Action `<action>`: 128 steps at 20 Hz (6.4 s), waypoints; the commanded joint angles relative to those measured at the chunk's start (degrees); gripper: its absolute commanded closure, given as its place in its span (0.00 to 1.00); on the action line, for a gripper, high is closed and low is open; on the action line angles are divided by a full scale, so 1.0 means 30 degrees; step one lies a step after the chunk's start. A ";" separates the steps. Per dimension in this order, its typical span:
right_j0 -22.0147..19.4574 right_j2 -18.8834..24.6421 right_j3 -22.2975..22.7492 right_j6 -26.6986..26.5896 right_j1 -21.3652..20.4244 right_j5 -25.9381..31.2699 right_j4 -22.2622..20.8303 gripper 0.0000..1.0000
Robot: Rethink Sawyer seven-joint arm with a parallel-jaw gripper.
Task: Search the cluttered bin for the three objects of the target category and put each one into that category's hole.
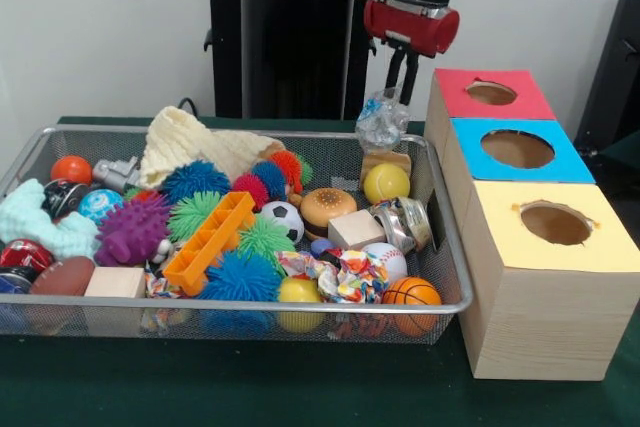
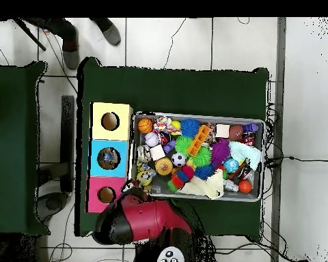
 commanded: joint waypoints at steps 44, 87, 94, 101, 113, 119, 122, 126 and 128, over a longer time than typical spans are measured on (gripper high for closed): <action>-0.0656 0.2902 -0.4717 0.0570 -0.2311 0.6893 -0.2269 1.00; 0.4868 -0.1742 -0.6117 0.2362 0.1016 0.4963 -0.0833 1.00; 0.5885 -0.2197 -0.6083 0.2605 0.1520 0.4492 -0.0263 1.00; 0.5276 -0.2460 -0.3620 0.2070 0.1182 0.2152 -0.0520 1.00; 0.8394 -0.3817 -0.2660 0.2685 0.1340 0.1389 0.0196 1.00; 1.0505 -0.4578 -0.3407 0.3094 0.2064 0.2018 0.0798 1.00; 1.1149 -0.4625 -0.3865 0.2967 0.2153 0.2733 0.1439 1.00; 1.1473 -0.4118 -0.3920 0.2771 0.2197 0.2541 0.2475 1.00; 1.1094 -0.3832 -0.3784 0.2449 0.2463 0.1833 0.2722 1.00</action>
